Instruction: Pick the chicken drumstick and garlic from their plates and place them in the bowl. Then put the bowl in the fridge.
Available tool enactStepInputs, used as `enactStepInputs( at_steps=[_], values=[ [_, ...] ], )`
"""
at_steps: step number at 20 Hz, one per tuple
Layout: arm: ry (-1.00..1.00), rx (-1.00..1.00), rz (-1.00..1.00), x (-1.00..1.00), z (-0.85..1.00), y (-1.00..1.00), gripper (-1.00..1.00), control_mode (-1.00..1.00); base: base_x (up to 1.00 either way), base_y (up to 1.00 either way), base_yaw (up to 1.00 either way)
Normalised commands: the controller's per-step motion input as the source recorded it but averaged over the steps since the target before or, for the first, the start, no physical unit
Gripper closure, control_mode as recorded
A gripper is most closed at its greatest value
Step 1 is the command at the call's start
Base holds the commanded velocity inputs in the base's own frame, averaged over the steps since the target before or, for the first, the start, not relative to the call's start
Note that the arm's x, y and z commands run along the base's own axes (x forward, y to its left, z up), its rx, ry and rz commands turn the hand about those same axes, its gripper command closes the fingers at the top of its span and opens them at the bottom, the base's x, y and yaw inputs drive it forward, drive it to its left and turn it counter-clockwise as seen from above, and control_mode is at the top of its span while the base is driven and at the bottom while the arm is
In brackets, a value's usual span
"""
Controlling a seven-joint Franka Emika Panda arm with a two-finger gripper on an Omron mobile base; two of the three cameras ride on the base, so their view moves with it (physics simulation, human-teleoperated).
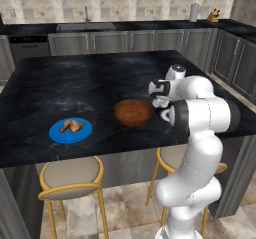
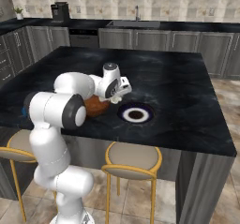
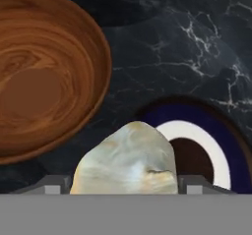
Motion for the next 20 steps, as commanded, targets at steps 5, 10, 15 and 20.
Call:
enactStepInputs(
  at_steps=[5,10,15,20],
  values=[
    [-0.03,0.06,-0.01,-0.06,0.30,0.61,1.00,-1.00,0.00,0.00,0.00],
    [0.00,0.11,-0.07,-0.01,0.22,0.58,1.00,-1.00,0.00,0.00,0.00],
    [-0.01,0.10,-0.10,0.06,0.01,0.54,1.00,-1.00,0.00,0.00,0.00],
    [0.03,0.00,-0.17,0.13,-0.28,0.50,1.00,-1.00,0.00,0.00,0.00]
  ],
)
